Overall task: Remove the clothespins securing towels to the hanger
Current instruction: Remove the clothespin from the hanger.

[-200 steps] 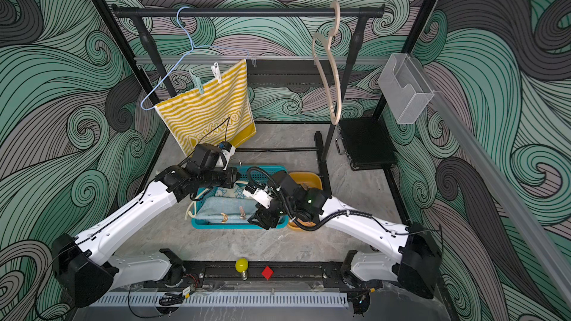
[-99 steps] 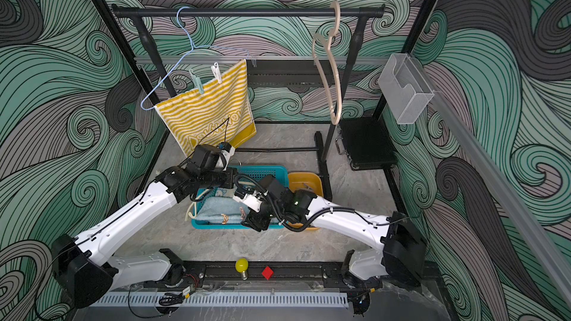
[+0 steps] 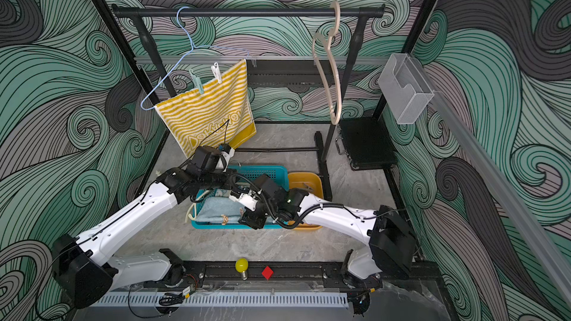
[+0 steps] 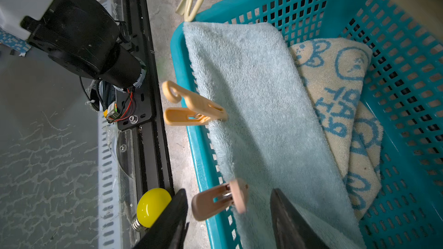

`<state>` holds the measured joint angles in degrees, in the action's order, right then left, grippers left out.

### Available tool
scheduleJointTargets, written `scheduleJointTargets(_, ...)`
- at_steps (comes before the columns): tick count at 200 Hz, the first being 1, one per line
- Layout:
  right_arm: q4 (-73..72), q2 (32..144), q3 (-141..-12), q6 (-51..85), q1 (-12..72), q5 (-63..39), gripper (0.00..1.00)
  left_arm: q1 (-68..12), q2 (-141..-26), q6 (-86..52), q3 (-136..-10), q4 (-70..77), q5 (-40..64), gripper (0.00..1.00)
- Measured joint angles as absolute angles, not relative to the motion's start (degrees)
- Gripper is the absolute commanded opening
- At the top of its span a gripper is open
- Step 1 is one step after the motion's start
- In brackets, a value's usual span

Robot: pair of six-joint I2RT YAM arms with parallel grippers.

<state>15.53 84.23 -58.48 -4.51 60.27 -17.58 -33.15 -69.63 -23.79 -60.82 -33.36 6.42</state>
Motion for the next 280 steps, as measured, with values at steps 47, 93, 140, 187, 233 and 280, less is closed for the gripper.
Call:
scheduleJointTargets(47,14.9,84.5,-58.5,-4.5,60.4,-17.6,0.54,-33.1,-68.9,-23.8,-60.7,-33.3,6.4,0.00)
scheduleJointTargets(93,14.3,85.0,-58.5,-4.2,60.4,-17.9,0.49,-33.1,-68.7,-23.9,-60.6,-33.4,6.1,0.00)
scheduleJointTargets(140,13.6,85.4,-58.5,-3.6,60.4,-18.3,0.47,-33.1,-68.4,-23.9,-60.2,-33.3,6.2,0.00)
scheduleJointTargets(187,13.0,85.9,-58.5,-2.6,60.4,-19.2,0.45,-32.8,-68.4,-23.9,-60.2,-33.4,6.2,0.00)
scheduleJointTargets(233,12.6,86.3,-58.6,-2.1,60.4,-19.6,0.41,-32.6,-68.4,-23.9,-60.2,-33.4,6.2,0.00)
scheduleJointTargets(280,12.6,86.7,-58.9,-1.5,60.4,-19.9,0.36,-32.5,-68.4,-23.9,-60.2,-33.5,5.7,0.00)
